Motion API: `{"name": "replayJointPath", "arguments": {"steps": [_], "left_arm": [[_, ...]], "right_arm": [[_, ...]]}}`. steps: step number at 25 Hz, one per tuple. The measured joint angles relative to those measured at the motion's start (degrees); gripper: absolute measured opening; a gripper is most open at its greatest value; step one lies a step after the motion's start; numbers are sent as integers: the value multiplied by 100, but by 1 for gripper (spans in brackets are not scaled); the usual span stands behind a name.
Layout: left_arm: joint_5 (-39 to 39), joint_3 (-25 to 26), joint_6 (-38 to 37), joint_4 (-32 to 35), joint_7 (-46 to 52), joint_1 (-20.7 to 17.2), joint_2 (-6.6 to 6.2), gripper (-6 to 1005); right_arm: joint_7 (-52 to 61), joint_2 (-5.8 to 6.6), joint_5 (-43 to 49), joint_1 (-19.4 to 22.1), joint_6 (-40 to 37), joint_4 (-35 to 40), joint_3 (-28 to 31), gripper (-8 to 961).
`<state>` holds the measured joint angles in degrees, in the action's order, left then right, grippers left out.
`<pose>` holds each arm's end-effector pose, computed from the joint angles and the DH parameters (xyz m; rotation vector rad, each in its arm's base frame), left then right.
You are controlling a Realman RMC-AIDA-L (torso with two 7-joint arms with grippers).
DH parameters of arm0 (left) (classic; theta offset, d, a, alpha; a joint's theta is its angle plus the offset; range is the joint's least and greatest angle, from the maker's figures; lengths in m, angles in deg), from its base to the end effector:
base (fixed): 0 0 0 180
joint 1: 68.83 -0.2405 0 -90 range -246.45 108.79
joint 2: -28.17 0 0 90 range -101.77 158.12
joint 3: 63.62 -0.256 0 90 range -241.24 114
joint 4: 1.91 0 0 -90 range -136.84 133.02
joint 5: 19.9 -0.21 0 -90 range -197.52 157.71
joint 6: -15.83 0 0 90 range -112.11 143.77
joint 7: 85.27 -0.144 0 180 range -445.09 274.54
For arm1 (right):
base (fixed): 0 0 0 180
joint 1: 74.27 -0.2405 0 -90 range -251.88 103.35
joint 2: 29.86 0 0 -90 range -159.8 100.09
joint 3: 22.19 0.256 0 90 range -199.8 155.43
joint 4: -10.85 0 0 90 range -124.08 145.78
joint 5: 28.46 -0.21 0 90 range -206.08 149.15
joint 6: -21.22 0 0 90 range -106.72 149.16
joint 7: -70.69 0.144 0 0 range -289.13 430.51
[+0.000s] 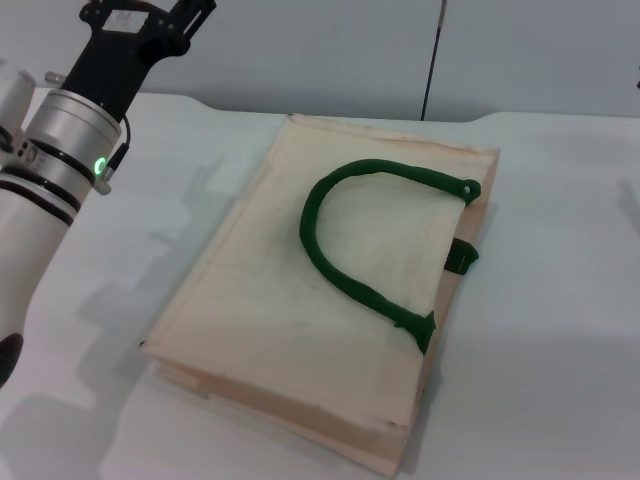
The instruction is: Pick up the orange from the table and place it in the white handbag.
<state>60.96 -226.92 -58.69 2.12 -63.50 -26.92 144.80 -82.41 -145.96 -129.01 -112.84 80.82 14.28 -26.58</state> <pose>-0.2394 0.4065 0.0168 -1.6461 -0.4015 -1.0600 0.3096 0.4065 0.0313 -1.6262 0.6106 0.7560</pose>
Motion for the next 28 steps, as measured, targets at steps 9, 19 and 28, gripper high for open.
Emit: {"name": "replayJointPath", "arguments": {"steps": [9,19,28], "left_arm": [[0,0,4,-21,12,-7,-3,861],[0,0,9,-26,21,-11,-10,861],[109,0,8,-26,21,-40,-15,861]], "right_arm": [[0,0,0,-10,-55,0,1,892],[0,0,-32,-5,-55,-11,90,892],[1,0,-70,-12,-49,-37,88,892]]}}
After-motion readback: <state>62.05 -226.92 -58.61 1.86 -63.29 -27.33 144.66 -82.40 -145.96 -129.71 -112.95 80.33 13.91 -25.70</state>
